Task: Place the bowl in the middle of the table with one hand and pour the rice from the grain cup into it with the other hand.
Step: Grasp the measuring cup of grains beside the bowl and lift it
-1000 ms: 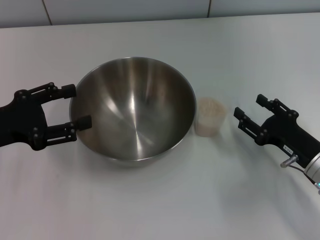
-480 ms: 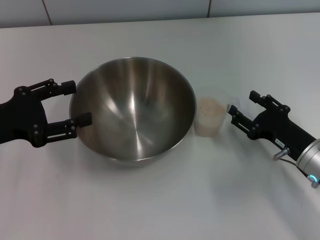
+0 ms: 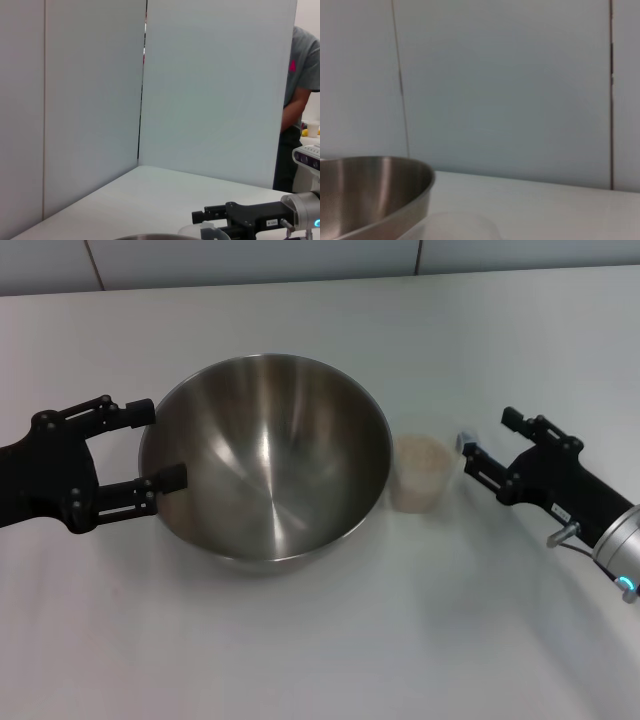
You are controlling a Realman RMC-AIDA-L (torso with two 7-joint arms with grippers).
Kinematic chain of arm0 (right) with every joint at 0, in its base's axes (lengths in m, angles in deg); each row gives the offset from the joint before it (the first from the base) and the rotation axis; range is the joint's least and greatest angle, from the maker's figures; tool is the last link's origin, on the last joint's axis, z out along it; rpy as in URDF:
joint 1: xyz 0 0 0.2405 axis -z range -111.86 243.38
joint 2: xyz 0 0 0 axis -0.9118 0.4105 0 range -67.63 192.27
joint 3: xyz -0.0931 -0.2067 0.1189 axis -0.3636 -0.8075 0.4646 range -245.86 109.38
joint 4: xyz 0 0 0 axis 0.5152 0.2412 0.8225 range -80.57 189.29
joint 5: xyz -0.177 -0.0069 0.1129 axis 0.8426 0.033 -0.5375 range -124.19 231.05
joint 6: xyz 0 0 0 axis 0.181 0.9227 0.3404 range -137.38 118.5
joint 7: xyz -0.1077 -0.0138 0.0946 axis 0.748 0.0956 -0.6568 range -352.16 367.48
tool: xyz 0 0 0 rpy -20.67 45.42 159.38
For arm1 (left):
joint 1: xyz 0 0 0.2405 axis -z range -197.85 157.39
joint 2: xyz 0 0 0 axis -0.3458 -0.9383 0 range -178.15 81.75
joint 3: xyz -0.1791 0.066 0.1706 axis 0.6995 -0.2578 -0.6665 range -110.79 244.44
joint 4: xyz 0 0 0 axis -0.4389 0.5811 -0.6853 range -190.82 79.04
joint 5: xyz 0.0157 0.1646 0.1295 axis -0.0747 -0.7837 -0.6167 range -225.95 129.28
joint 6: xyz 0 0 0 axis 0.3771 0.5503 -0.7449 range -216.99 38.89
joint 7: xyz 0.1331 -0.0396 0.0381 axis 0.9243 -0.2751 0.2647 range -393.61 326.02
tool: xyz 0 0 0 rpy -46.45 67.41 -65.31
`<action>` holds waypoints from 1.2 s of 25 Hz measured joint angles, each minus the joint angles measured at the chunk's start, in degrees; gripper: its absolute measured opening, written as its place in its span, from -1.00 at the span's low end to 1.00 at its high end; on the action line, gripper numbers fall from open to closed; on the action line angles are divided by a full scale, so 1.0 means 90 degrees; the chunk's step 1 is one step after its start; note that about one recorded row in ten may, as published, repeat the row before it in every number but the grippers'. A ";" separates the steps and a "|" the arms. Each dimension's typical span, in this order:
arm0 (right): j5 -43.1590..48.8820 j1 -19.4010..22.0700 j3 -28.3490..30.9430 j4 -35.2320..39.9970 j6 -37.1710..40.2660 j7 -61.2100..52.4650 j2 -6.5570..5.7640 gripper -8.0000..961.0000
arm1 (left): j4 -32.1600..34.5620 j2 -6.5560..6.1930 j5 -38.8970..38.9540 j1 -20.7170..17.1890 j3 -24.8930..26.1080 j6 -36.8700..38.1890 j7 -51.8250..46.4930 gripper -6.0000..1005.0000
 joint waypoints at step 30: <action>0.0109 0.0080 0.0039 -0.0347 -0.0038 0.0937 0.0022 -0.15 | -0.0010 0.0002 -0.0040 0.0002 0.0042 -0.0067 0.0144 0.62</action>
